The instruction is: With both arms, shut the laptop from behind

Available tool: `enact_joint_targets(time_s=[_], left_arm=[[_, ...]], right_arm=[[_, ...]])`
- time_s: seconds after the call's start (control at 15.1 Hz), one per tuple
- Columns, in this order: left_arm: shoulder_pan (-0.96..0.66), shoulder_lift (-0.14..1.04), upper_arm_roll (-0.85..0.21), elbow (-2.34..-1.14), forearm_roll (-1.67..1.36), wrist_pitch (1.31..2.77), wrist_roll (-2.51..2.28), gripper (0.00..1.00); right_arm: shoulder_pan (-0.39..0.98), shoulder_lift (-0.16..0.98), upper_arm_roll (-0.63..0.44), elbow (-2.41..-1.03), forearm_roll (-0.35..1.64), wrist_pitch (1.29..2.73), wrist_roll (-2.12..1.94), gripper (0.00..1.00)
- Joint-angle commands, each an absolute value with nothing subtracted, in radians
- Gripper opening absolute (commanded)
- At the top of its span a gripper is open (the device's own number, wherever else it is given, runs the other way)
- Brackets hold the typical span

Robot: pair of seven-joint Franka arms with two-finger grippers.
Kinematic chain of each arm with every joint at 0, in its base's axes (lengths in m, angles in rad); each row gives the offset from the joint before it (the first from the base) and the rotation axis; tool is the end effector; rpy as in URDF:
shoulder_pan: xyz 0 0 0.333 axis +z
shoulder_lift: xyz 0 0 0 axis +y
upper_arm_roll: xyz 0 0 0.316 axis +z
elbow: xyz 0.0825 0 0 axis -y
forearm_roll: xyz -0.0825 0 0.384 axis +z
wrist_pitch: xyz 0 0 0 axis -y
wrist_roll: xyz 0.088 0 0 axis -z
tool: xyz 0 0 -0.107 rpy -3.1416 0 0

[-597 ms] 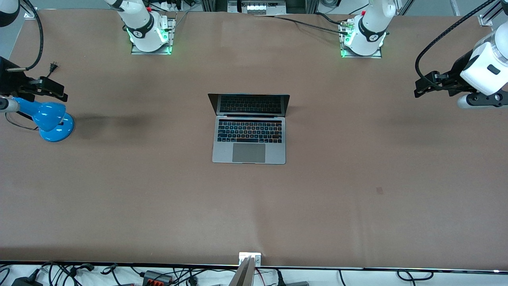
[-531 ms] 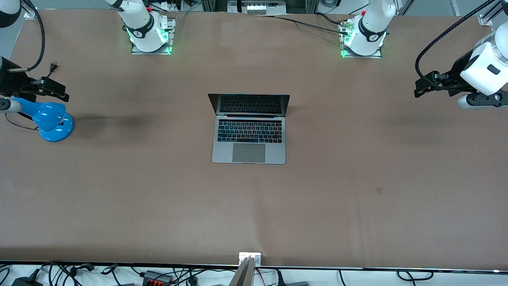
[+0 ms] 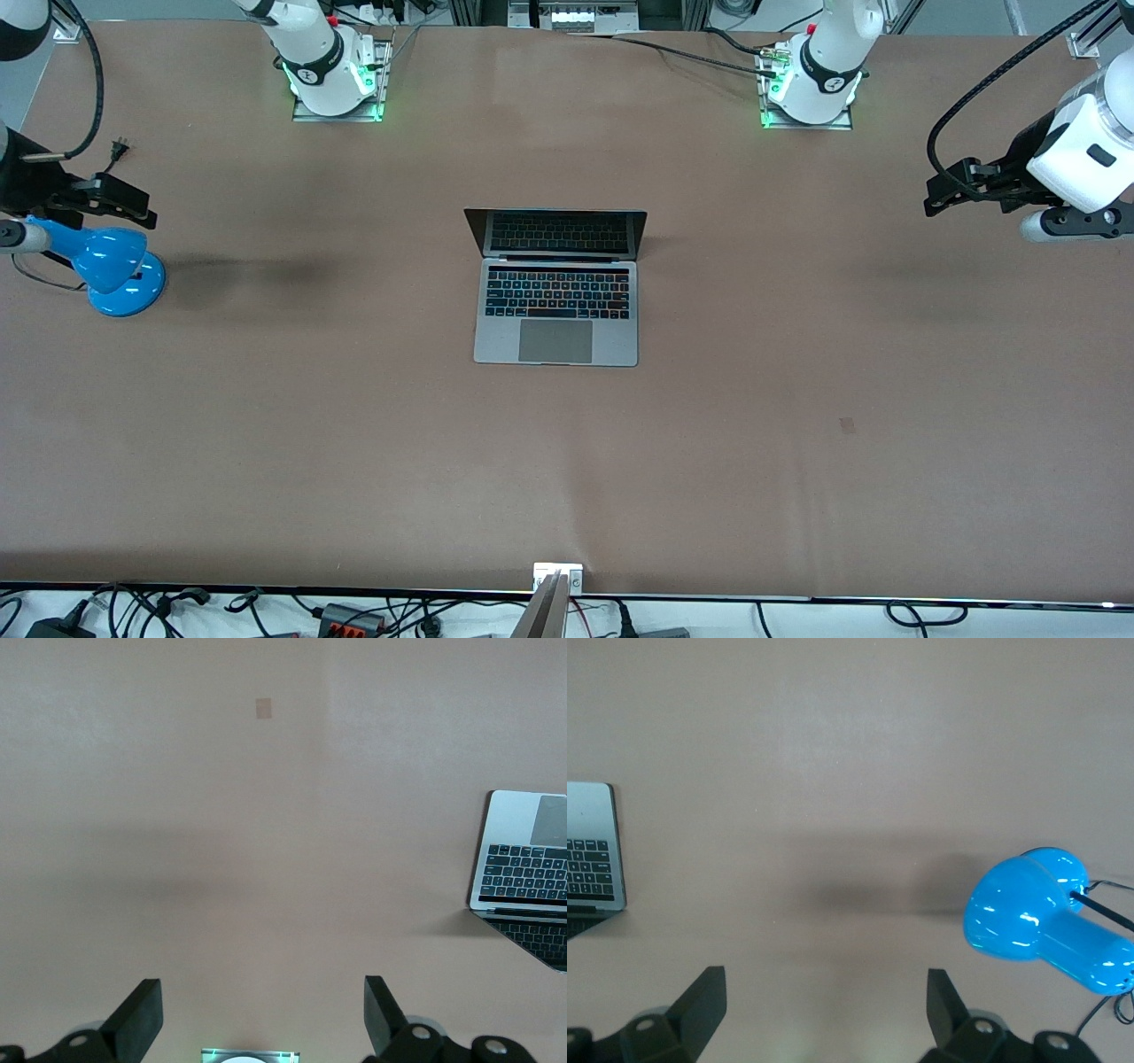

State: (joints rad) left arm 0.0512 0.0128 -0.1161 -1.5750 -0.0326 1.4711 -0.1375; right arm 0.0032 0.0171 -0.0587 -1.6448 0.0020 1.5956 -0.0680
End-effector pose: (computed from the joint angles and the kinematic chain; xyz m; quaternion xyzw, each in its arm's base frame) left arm 0.5454 -0.0388 0.6075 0.9975 0.0355 -0.0597 0.0111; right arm 0.5577 -0.0305 0.5822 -0.9994 -0.0062 0.0330 0.0025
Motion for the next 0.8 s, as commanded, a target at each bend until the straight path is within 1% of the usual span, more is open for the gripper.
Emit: enact_joint_targets(time_s=[0.0, 0.46, 0.53, 0.66, 0.73], left_arm=[[0.051, 0.025, -0.117, -1.543, -0.052, 1.440, -0.146, 1.00], [0.051, 0.021, -0.123, -1.543, -0.052, 1.428, -0.147, 1.00], [0.051, 0.021, -0.124, -1.543, -0.052, 1.427, -0.147, 0.97], [0.048, 0.018, -0.127, -1.543, -0.052, 1.427, -0.146, 0.65], [0.046, 0.018, -0.132, -1.542, -0.054, 1.428, -0.146, 0.51]], right_arm=[[-0.002, 0.040, -0.061, -1.605, 0.012, 1.578, -0.051, 1.00], [0.005, 0.035, -0.057, -1.611, 0.015, 1.575, -0.045, 1.00], [0.005, 0.035, -0.058, -1.609, 0.017, 1.575, -0.044, 1.00], [0.003, 0.044, -0.058, -1.605, 0.032, 1.575, -0.051, 1.00], [0.003, 0.043, -0.058, -1.605, 0.035, 1.572, -0.057, 1.00]])
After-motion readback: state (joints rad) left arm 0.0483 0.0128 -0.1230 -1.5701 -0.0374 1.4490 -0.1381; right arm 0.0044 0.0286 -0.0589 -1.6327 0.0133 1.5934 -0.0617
